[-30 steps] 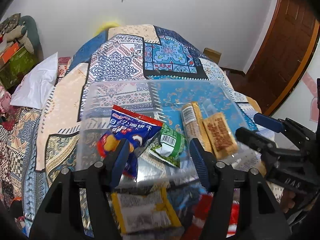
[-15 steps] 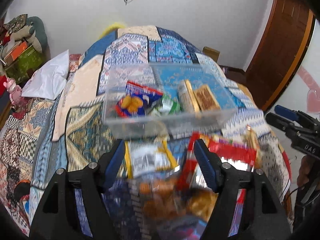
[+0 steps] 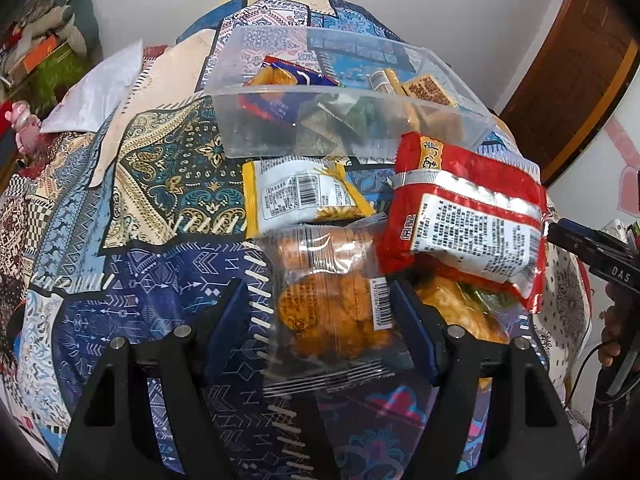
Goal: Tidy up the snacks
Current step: 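Grasp the round-cookie bag with the left tool while the right tool grasps the orange-labelled pastry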
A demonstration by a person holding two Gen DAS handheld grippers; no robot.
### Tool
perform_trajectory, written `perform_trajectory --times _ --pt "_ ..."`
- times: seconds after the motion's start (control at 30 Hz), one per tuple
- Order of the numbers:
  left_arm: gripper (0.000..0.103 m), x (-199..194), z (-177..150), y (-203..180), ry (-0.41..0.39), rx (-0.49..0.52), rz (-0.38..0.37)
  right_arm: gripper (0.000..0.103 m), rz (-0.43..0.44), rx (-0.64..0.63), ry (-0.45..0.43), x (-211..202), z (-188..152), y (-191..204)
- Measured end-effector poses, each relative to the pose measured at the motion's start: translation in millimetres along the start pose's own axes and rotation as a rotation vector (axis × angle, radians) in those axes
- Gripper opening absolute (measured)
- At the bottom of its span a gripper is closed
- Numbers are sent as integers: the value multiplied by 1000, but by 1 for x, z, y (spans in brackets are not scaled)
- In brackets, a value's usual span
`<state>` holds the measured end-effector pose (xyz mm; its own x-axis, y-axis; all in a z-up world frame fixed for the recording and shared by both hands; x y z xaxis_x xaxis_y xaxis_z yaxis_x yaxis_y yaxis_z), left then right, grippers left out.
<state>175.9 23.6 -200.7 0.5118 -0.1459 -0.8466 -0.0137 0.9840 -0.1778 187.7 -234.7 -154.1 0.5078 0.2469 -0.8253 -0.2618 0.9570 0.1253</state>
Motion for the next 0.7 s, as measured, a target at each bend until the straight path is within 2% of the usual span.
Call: perform_trajectory --times 0.23,0.37,0.47,0.53,0.6,0.7 --pt "73 18 -1 -2 17 0 -2 63 59 71 -1 18 12 -2" --pt "73 18 -4 -4 -12 19 7 63 56 82 30 30 10 -1" --pt "65 16 -7 -4 -28 18 1 62 64 91 31 34 5 -5" --pt "62 13 -10 -2 -37 17 -2 50 50 93 25 32 3 -8" --pt "61 10 -14 -2 -46 19 -5 43 41 85 23 31 3 -11" --pt "57 6 -18 -2 -58 24 -3 41 30 64 19 29 0 -13"
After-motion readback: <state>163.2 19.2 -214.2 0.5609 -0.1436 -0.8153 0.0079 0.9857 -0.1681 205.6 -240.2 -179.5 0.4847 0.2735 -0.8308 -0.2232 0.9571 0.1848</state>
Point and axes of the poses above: each gripper's, at about its wrist camera, not at the fingertips, and x roughly the way its jaws point, y to its left, z to its top, the point moved 3 cm from there along x, roughly the way its jaws point, and after that the axes turned 2 degrees about -x, right-handed, at the moved point
